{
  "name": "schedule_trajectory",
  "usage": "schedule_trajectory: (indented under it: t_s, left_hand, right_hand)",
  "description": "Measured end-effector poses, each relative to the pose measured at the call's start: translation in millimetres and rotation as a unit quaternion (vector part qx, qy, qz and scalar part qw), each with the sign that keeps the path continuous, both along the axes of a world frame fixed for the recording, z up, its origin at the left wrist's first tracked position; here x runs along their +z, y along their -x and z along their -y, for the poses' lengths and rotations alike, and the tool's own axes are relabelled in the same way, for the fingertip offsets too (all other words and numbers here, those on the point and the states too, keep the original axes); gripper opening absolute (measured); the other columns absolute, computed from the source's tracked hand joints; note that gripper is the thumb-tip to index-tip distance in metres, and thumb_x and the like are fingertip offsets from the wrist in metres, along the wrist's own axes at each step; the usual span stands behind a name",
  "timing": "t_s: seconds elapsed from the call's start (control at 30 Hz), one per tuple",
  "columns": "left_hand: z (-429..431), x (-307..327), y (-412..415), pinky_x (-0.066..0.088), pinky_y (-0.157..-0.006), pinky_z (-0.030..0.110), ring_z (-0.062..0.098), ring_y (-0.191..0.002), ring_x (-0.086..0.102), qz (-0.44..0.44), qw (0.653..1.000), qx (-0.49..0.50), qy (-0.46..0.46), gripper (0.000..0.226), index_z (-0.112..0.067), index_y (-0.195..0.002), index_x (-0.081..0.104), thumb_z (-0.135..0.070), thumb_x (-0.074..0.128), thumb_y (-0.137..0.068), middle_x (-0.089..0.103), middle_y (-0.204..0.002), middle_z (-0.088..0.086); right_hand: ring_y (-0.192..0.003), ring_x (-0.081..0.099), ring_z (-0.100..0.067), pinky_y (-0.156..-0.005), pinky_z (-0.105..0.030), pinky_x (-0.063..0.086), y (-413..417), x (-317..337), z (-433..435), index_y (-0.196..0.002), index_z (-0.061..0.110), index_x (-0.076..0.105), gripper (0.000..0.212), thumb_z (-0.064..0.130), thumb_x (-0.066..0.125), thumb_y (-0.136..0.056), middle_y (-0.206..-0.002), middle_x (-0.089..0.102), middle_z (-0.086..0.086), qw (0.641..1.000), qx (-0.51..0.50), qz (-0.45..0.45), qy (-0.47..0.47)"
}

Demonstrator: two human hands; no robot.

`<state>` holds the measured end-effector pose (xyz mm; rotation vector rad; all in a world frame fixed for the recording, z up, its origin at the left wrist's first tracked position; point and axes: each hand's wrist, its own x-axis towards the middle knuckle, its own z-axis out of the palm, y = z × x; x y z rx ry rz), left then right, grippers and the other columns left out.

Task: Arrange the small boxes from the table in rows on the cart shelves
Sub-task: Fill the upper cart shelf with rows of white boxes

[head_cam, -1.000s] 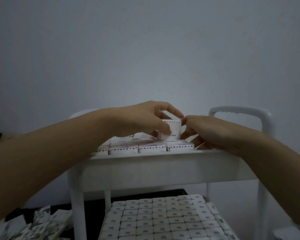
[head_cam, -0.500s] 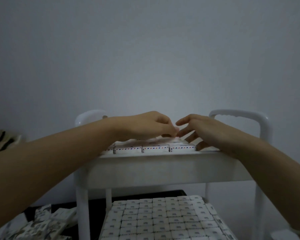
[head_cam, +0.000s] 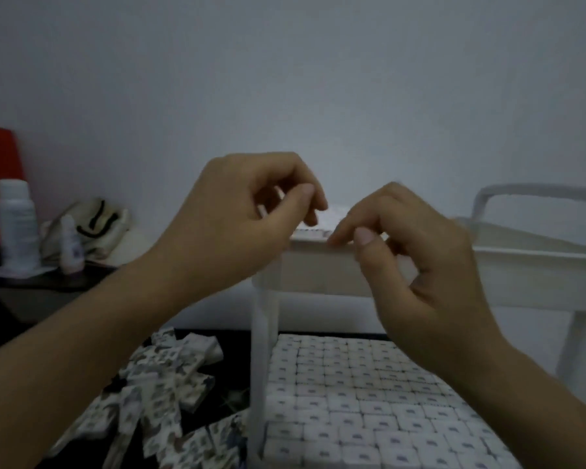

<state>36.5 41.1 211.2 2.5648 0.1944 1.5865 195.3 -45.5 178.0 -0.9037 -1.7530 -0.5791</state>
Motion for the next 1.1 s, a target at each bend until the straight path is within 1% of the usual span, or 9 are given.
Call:
schedule_trajectory:
  t_s: [0.17, 0.27, 0.33, 0.43, 0.53, 0.7, 0.87, 0.97, 1.1]
  left_hand:
    - [-34.5, -89.6, 86.8, 0.047, -0.045, 0.025, 0.013, -0.045, 0.058, 0.041, 0.989, 0.078, 0.121, 0.021, -0.018, -0.083, 0.066, -0.029, 0.050, -0.092, 0.067, -0.070, 0.000]
    - [-76.0, -155.5, 128.2, 0.046, -0.047, 0.019, 0.008, -0.046, 0.058, 0.072, 0.956, 0.175, 0.225, 0.021, -0.021, -0.077, 0.065, -0.013, 0.057, -0.095, 0.067, -0.066, -0.002]
    - [-105.2, -198.2, 151.9, 0.051, -0.051, 0.023, 0.003, -0.052, 0.061, 0.064, 0.924, 0.268, 0.264, 0.029, -0.028, -0.074, 0.065, -0.009, 0.057, -0.095, 0.068, -0.066, -0.009]
    - [-136.8, -243.4, 172.8, 0.056, -0.060, 0.037, 0.000, -0.060, 0.063, 0.062, 0.870, 0.353, 0.338, 0.023, -0.031, -0.077, 0.065, -0.019, 0.057, -0.094, 0.068, -0.072, -0.020]
    - [-150.0, -266.9, 176.1, 0.055, -0.064, 0.035, -0.001, -0.069, 0.062, 0.039, 0.852, 0.392, 0.344, 0.022, -0.036, -0.079, 0.062, -0.019, 0.058, -0.093, 0.068, -0.075, -0.018]
    - [-151.3, -280.8, 177.0, 0.049, -0.060, 0.027, 0.002, -0.072, 0.057, -0.011, 0.866, 0.407, 0.290, 0.018, -0.032, -0.085, 0.063, -0.016, 0.057, -0.092, 0.059, -0.079, -0.021]
    - [-158.0, -290.5, 188.9, 0.048, -0.066, 0.029, 0.003, -0.077, 0.053, -0.025, 0.860, 0.437, 0.263, 0.018, -0.030, -0.087, 0.062, -0.013, 0.058, -0.089, 0.057, -0.082, -0.019]
    - [-165.3, -295.7, 199.3, 0.047, -0.074, 0.036, 0.011, -0.084, 0.052, -0.009, 0.841, 0.482, 0.246, 0.017, -0.026, -0.087, 0.064, -0.011, 0.056, -0.084, 0.060, -0.085, -0.013]
    - [-189.7, -299.1, 206.0, 0.048, -0.085, 0.048, 0.025, -0.101, 0.054, -0.014, 0.817, 0.521, 0.249, 0.021, -0.015, -0.098, 0.065, -0.005, 0.060, -0.081, 0.063, -0.102, 0.003]
  right_hand:
    - [-0.066, 0.053, -0.006, -0.057, -0.024, 0.043, 71.6, -55.4, -47.7, -0.091, 0.018, 0.065, 0.018, 0.020, 0.046, -0.093, -0.080, 0.056, 0.012, 0.989, 0.076, 0.040, 0.124]
    - [-0.064, 0.050, -0.004, -0.057, -0.020, 0.040, 105.8, -103.9, -87.7, -0.096, 0.024, 0.061, 0.015, 0.020, 0.047, -0.094, -0.080, 0.047, 0.020, 0.976, 0.079, 0.024, 0.203]
    - [-0.067, 0.049, -0.005, -0.059, -0.023, 0.040, 123.3, -134.6, -122.5, -0.103, 0.028, 0.057, 0.016, 0.019, 0.046, -0.095, -0.083, 0.046, 0.021, 0.964, 0.039, -0.008, 0.265]
    - [-0.099, 0.053, -0.011, -0.083, -0.033, 0.047, 131.4, -167.9, -193.5, -0.120, 0.026, 0.051, 0.029, 0.020, 0.050, -0.092, -0.115, 0.052, 0.008, 0.912, -0.051, -0.085, 0.399]
    - [-0.124, 0.045, -0.028, -0.103, -0.039, 0.041, 129.3, -185.5, -259.0, -0.132, 0.020, 0.048, 0.046, 0.025, 0.053, -0.087, -0.138, 0.046, -0.007, 0.837, -0.104, -0.152, 0.515]
    - [-0.136, 0.032, -0.035, -0.110, -0.040, 0.032, 121.5, -205.6, -324.9, -0.141, 0.014, 0.041, 0.046, 0.029, 0.037, -0.097, -0.149, 0.037, -0.014, 0.813, -0.216, -0.099, 0.532]
    - [-0.119, 0.054, -0.033, -0.094, -0.037, 0.046, 112.4, -211.2, -345.1, -0.123, 0.005, 0.057, 0.041, 0.026, 0.050, -0.089, -0.134, 0.054, -0.018, 0.752, -0.275, 0.079, 0.594]
    - [-0.111, 0.059, -0.030, -0.086, -0.034, 0.049, 111.2, -207.9, -343.1, -0.113, 0.008, 0.061, 0.030, 0.023, 0.057, -0.087, -0.123, 0.061, -0.013, 0.771, -0.308, 0.102, 0.548]
    - [-0.114, 0.056, -0.030, -0.083, -0.036, 0.048, 115.8, -204.5, -337.2, -0.121, 0.013, 0.049, 0.041, 0.025, 0.065, -0.085, -0.125, 0.056, -0.010, 0.792, -0.327, 0.124, 0.500]
